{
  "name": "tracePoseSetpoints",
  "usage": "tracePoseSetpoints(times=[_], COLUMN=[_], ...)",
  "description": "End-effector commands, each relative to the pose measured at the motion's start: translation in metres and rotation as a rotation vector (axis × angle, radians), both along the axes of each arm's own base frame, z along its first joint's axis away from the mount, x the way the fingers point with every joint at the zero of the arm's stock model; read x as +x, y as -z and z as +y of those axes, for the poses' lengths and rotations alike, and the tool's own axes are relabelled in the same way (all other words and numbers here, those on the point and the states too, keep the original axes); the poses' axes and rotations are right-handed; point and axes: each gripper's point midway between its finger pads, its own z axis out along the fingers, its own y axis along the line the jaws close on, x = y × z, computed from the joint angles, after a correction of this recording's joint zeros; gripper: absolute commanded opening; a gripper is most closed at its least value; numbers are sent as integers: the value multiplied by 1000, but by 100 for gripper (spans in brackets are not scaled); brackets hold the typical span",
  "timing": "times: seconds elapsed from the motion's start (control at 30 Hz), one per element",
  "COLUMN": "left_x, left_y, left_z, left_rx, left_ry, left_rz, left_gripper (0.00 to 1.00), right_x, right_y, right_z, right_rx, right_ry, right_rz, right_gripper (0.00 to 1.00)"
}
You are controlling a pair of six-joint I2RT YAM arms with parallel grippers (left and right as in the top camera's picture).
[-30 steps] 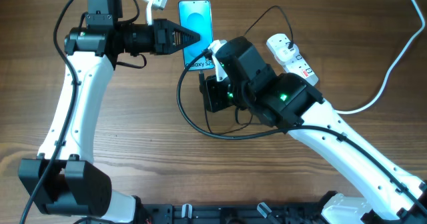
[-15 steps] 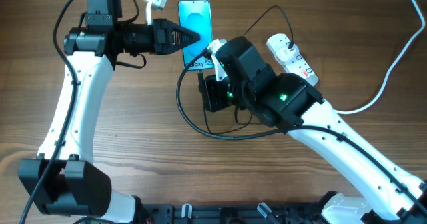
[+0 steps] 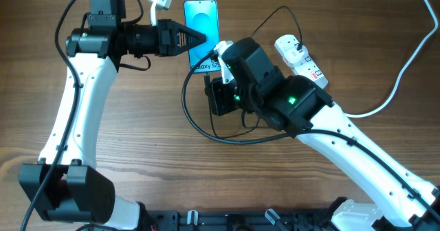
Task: Plug charger to phone and switch on socket
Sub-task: 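Push the USB-C plug into the phone's port with the right gripper, then lower the phone flat onto the table with the left gripper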
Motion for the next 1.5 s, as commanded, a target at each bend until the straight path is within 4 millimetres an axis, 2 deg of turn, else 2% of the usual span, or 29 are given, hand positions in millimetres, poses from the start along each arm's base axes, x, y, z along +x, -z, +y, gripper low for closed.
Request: tracePoseSetpoints(times=[0.0, 0.4, 0.67, 0.77, 1.03, 1.07, 1.2, 1.23, 1.27, 1.33, 1.4, 1.43, 1.47], left_x=[-4, -3, -5, -6, -6, -6, -4, -2, -1, 5, 8, 10, 9], left_y=[-7, -3, -1, -1, -1, -1, 2, 4, 6, 19, 36, 48, 65], left_z=[-3, -2, -2, -2, -2, -2, -1, 0, 1, 7, 15, 20, 23], left_rx=[-32, -13, -12, -11, -11, -11, 8, 18, 31, 101, 187, 246, 302], left_ry=[40, 31, 31, 31, 31, 31, 17, 8, -3, -51, -106, -138, -157], left_rz=[-32, -38, -19, -13, -11, -11, -12, -10, -8, 14, 51, 75, 116], left_gripper=[4, 4, 4, 4, 4, 4, 4, 4, 4, 4, 4, 4, 4], right_x=[5, 5, 24, 31, 48, 49, 45, 42, 39, 34, 33, 36, 43], right_y=[-8, -8, -15, -24, -54, -55, -49, -47, -46, -39, -31, -25, -16], right_z=[4, 4, -2, 2, -6, -6, -9, -7, -6, -12, -28, -40, -63], right_rx=[23, 21, -6, 13, -9, -10, -28, -25, -23, -33, -41, -52, -80], right_ry=[7, 9, 69, 56, 106, 108, 106, 91, 79, 96, 173, 218, 291], right_rz=[-14, -19, -110, -165, -294, -297, -274, -259, -246, -199, -120, -79, -28], right_gripper=[4, 4, 4, 4, 5, 13, 29, 39, 44, 52, 72, 78, 90])
